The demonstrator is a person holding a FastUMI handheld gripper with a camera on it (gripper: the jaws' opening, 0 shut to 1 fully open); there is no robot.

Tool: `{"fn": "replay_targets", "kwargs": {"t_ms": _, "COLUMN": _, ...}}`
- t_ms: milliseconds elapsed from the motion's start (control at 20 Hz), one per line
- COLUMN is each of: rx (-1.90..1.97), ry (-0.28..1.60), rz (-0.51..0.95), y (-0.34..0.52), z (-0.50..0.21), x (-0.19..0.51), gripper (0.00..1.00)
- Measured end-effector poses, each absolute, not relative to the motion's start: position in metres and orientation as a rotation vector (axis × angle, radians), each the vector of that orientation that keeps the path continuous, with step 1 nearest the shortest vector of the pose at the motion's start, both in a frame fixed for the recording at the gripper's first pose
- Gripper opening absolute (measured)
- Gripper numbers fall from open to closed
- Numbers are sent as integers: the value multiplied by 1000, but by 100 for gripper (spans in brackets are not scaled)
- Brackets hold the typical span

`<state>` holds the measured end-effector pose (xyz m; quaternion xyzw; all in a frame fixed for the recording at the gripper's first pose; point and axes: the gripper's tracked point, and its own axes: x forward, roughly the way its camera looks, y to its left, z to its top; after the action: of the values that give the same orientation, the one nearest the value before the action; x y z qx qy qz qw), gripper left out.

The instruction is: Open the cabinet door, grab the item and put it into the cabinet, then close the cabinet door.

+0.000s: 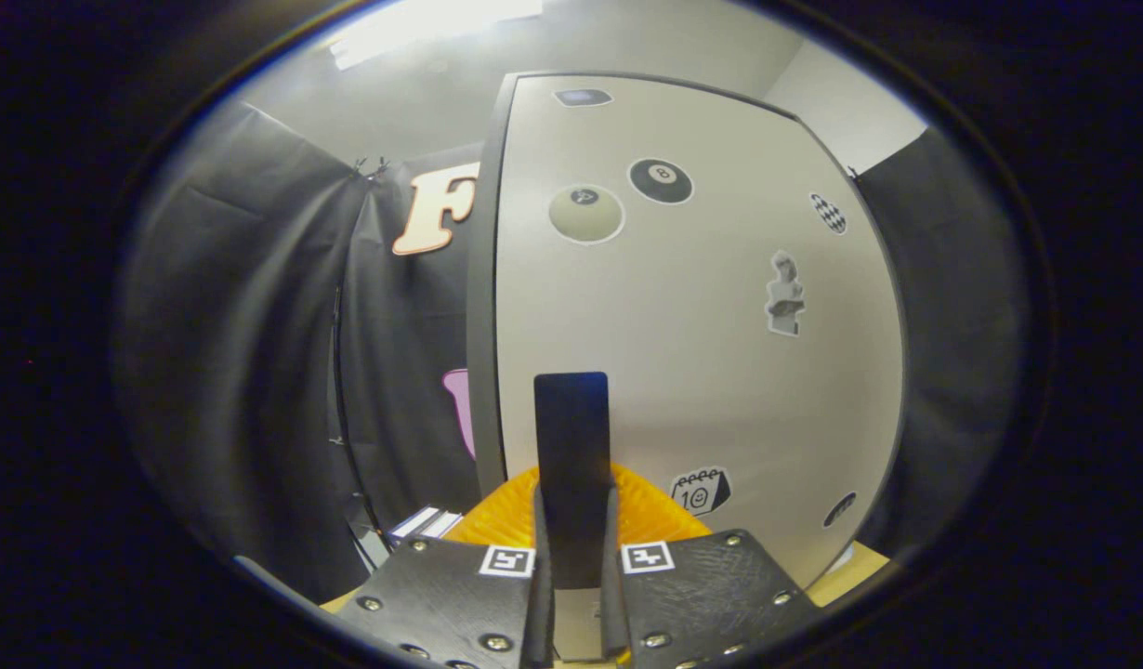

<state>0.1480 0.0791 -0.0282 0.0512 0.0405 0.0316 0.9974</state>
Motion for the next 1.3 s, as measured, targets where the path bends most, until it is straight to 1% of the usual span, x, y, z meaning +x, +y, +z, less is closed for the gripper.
{"fn": "replay_targets", "kwargs": {"t_ms": 50, "rx": 88, "ry": 79, "rz": 68, "y": 78, "z": -29, "x": 143, "gripper": 20}}
{"fn": "replay_targets", "kwargs": {"t_ms": 100, "rx": 85, "ry": 78, "rz": 68, "y": 76, "z": -29, "x": 144, "gripper": 8}}
{"fn": "replay_targets", "kwargs": {"t_ms": 300, "rx": 79, "ry": 82, "rz": 87, "y": 72, "z": -18, "x": 114, "gripper": 8}}
{"fn": "replay_targets", "kwargs": {"t_ms": 450, "rx": 75, "ry": 94, "rz": 121, "y": 53, "z": -10, "x": 86, "gripper": 8}}
{"fn": "replay_targets", "kwargs": {"t_ms": 600, "rx": 58, "ry": 106, "rz": 119, "y": 32, "z": -3, "x": 56, "gripper": 8}}
{"fn": "replay_targets", "kwargs": {"t_ms": 800, "rx": 38, "ry": 113, "rz": 73, "y": -5, "z": 5, "x": 6, "gripper": 8}}
{"fn": "replay_targets", "kwargs": {"t_ms": 1000, "rx": 3, "ry": 120, "rz": 35, "y": -45, "z": 13, "x": -28, "gripper": 8}}
{"fn": "replay_targets", "kwargs": {"t_ms": 1300, "rx": -55, "ry": 105, "rz": -83, "y": -122, "z": 19, "x": -81, "gripper": 7}}
